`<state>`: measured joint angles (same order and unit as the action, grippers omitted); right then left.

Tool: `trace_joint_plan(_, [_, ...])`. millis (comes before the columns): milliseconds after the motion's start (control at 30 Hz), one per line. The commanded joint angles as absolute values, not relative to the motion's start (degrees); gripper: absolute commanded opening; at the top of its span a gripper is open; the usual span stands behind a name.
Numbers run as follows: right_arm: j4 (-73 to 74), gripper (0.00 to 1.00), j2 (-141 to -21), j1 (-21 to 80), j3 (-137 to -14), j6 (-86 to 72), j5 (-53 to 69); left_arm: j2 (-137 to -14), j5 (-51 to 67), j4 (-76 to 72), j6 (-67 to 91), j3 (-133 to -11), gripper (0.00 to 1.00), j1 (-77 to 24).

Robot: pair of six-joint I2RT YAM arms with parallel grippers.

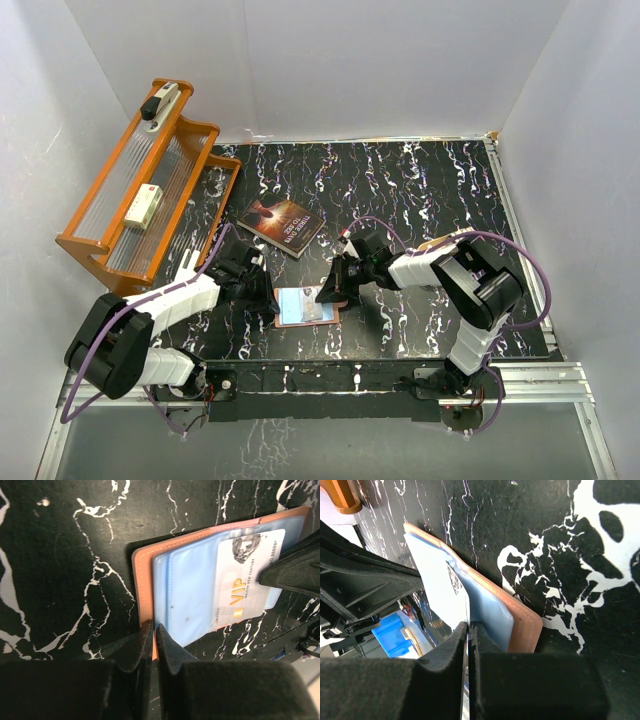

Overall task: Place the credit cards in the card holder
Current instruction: Insert the credit card into the card holder.

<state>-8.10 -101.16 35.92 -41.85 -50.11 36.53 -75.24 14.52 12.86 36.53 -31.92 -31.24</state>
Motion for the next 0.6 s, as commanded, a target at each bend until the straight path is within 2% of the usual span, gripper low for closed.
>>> trace_joint_plan(0, [-11.1, 0.00, -101.8, 36.2, -42.3, -51.3, 33.2, -74.3, 17.9, 11.0, 38.7, -31.1, 0.06, -31.5])
trace_joint_plan(567, [-10.7, 0.02, -103.4, 40.6, -44.5, -52.6, 29.6, -73.3, 17.4, 9.6, 39.6, -30.1, 0.05, -31.4])
